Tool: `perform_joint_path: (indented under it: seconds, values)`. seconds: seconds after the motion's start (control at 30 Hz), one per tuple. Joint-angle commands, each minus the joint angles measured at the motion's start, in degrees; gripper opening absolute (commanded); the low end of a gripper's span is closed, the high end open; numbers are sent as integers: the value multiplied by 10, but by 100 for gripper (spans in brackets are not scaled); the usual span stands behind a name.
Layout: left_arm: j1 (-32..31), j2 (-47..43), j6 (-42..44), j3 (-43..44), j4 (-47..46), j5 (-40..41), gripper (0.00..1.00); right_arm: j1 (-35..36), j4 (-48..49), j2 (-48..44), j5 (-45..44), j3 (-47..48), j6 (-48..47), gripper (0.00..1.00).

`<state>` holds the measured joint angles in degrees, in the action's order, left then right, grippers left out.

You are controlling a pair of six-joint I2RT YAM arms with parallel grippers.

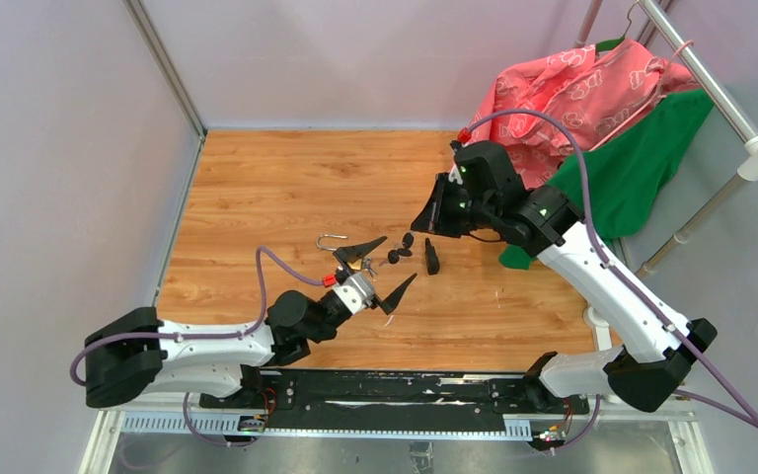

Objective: Unlock with the key

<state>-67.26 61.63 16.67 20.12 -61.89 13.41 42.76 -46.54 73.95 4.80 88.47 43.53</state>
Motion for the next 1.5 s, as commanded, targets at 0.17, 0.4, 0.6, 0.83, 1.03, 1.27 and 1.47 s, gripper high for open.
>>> perform_joint_path:
  seconds: [0.17,0.4,0.6,0.83,1.03,1.27,1.47]
  values:
    - [-46,74,186,-3,-222,100,80,-15,-4,-13,77,-14,72,0]
    - [-53,95,233,0,-228,105,69,-18,2,-21,100,-30,107,0]
    - [-63,101,261,-3,-221,106,60,-19,4,-17,114,-27,124,0]
    - [-68,111,300,-3,-222,122,50,-19,7,-16,129,-27,144,0]
    - [-71,116,317,-8,-245,127,37,-19,10,-26,135,-43,159,0]
    - [-79,111,305,-6,-245,116,31,-19,20,-34,140,-72,174,0]
    - [-88,109,308,-3,-243,120,15,-19,21,-39,141,-83,183,0]
